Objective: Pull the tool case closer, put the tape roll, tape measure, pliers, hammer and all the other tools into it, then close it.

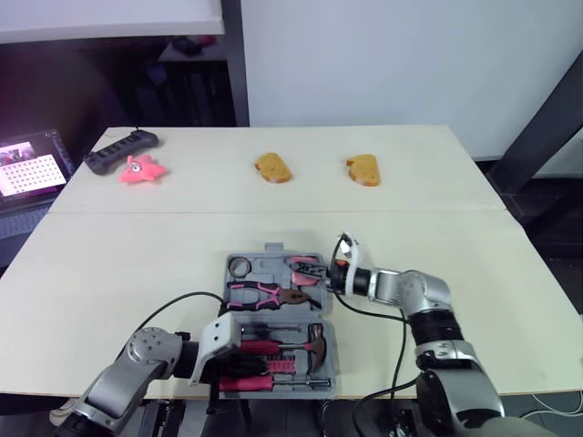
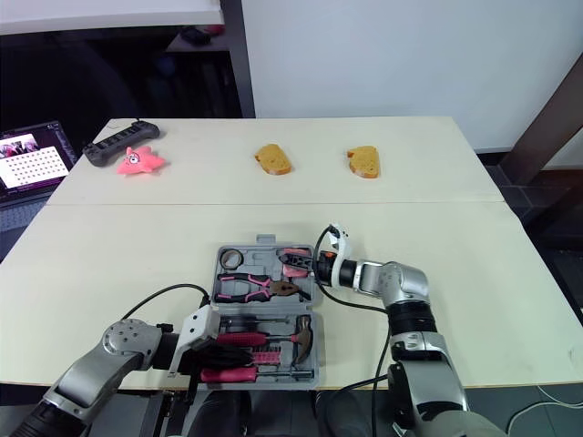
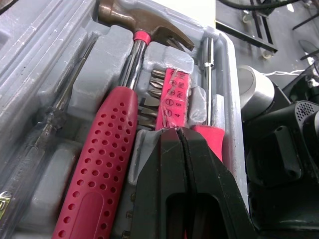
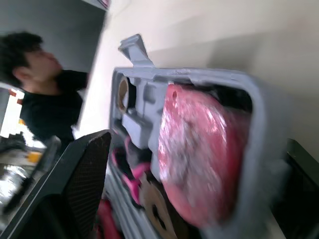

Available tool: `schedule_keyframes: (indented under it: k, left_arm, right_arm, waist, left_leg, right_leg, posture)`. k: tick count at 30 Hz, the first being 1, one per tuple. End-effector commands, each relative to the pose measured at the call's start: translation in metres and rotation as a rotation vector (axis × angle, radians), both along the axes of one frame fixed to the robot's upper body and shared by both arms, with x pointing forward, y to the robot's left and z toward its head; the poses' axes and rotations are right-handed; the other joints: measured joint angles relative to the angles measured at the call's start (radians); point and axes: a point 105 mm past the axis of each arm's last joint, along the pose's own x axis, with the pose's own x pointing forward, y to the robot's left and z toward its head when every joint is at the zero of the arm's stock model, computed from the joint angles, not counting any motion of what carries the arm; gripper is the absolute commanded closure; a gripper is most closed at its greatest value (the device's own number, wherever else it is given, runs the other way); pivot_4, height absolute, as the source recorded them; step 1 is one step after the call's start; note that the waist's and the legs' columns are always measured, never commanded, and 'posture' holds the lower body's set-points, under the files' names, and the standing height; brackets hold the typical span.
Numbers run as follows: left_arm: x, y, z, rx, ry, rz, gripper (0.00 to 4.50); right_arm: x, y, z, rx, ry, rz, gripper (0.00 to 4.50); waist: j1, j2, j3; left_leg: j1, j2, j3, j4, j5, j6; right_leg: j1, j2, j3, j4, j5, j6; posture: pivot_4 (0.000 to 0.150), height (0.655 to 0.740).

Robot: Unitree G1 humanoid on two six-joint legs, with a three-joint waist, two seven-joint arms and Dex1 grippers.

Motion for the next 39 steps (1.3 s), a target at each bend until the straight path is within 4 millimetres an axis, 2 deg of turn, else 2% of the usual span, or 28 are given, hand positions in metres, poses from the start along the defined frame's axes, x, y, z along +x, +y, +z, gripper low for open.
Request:
schedule_keyframes:
  k: [1,6,9,15,17,19,22,25,27,30,36,39]
  left_arm:
    - [-0.005,0.007,-0.017,0.038,0.094,0.067,4.5]
    - [0.001,0.017,-0.01,0.024,0.073,0.107,4.5]
    - [0.004,0.021,0.002,-0.041,0.07,0.135,4.5]
    - [0.021,0.033,0.019,-0.06,-0.025,0.205,4.5]
    - [0.027,0.041,0.032,-0.097,-0.055,0.262,4.5]
    - [0.031,0.054,0.049,-0.148,-0.074,0.323,4.5]
    - [0.038,0.102,0.074,-0.19,-0.073,0.482,4.5]
    - [0.025,0.143,0.082,-0.15,0.0,0.577,4.5]
    - [0.015,0.158,0.087,-0.132,0.009,0.599,4.5]
    - [0.019,0.177,0.086,-0.085,-0.035,0.692,4.5]
    - [0.032,0.173,0.083,-0.059,-0.143,0.718,4.5]
    - [0.044,0.17,0.079,-0.043,-0.176,0.722,4.5]
  right_arm:
    - [0.007,0.009,0.025,0.145,-0.054,0.013,0.09]
    - [0.006,-0.002,0.047,0.27,-0.09,0.011,0.09]
    - [0.0,-0.008,0.054,0.308,-0.099,0.037,0.09]
    - [-0.01,-0.006,0.065,0.346,-0.124,0.119,0.09]
    - [-0.016,-0.003,0.069,0.35,-0.135,0.164,0.09]
    - [-0.021,-0.001,0.072,0.35,-0.144,0.212,0.09]
    - [-0.026,-0.001,0.078,0.343,-0.157,0.253,0.09]
    - [-0.035,-0.004,0.092,0.361,-0.175,0.314,0.09]
    - [-0.045,-0.007,0.096,0.351,-0.19,0.363,0.09]
    - [-0.067,-0.01,0.106,0.358,-0.203,0.454,0.09]
    - [-0.117,-0.017,0.103,0.243,-0.269,0.609,0.09]
    - [-0.132,-0.024,0.097,0.168,-0.336,0.609,0.09]
  waist:
    - [-0.001,0.0,0.0]
    - [-0.003,0.001,0.001]
    - [-0.007,0.001,0.001]
    - [-0.022,0.0,0.001]
    - [-0.026,0.0,0.002]
    - [-0.03,-0.002,0.003]
    - [-0.035,-0.002,0.003]
    - [-0.047,-0.002,0.003]
    - [-0.052,-0.001,0.004]
    - [-0.048,-0.002,0.004]
    - [-0.043,-0.003,0.005]
    - [-0.035,-0.005,0.006]
  left_leg:
    - [0.0,0.0,0.0,0.0,0.0,0.0]
    - [0.0,0.0,0.0,0.0,0.0,0.0]
    - [-0.001,0.0,0.0,-0.001,0.0,0.0]
    - [-0.001,0.0,-0.001,-0.001,0.0,0.0]
    - [-0.002,0.0,-0.001,-0.001,0.0,0.0]
    - [-0.002,0.0,-0.001,-0.001,0.0,0.0]
    - [-0.002,0.0,-0.001,-0.004,0.0,0.0]
    - [-0.002,0.0,-0.002,-0.007,0.0,0.0]
    - [-0.002,0.0,-0.001,-0.01,0.0,0.0]
    - [-0.002,0.0,-0.002,-0.015,0.0,0.0]
    - [-0.002,0.0,-0.002,-0.016,0.0,0.0]
    - [-0.003,0.0,-0.002,-0.015,0.0,0.0]
  right_leg:
    - [0.0,0.0,0.0,0.0,0.0,0.0]
    - [-0.001,0.0,0.0,0.0,0.0,0.0]
    - [-0.001,0.0,0.0,0.0,0.0,0.001]
    - [-0.002,0.0,0.0,0.0,0.0,0.001]
    - [-0.002,0.0,0.0,0.0,0.0,0.001]
    - [-0.003,0.0,0.0,0.0,0.0,0.001]
    - [-0.004,0.001,-0.001,0.0,0.001,0.002]
    - [-0.006,0.001,0.0,0.0,0.0,0.001]
    - [-0.006,0.001,0.0,-0.002,0.0,0.001]
    - [-0.006,0.001,-0.002,-0.006,-0.001,0.0]
    - [-0.005,0.0,-0.003,-0.009,-0.001,-0.001]
    - [-0.004,0.0,-0.003,-0.011,-0.001,-0.002]
  posture:
    - [0.15,0.708]
    - [0.15,0.708]
    - [0.15,0.708]
    - [0.15,0.708]
    - [0.15,0.708]
    - [0.15,0.708]
    - [0.15,0.708]
    - [0.15,0.708]
    - [0.15,0.708]
    - [0.15,0.708]
    - [0.15,0.708]
    - [0.15,0.708]
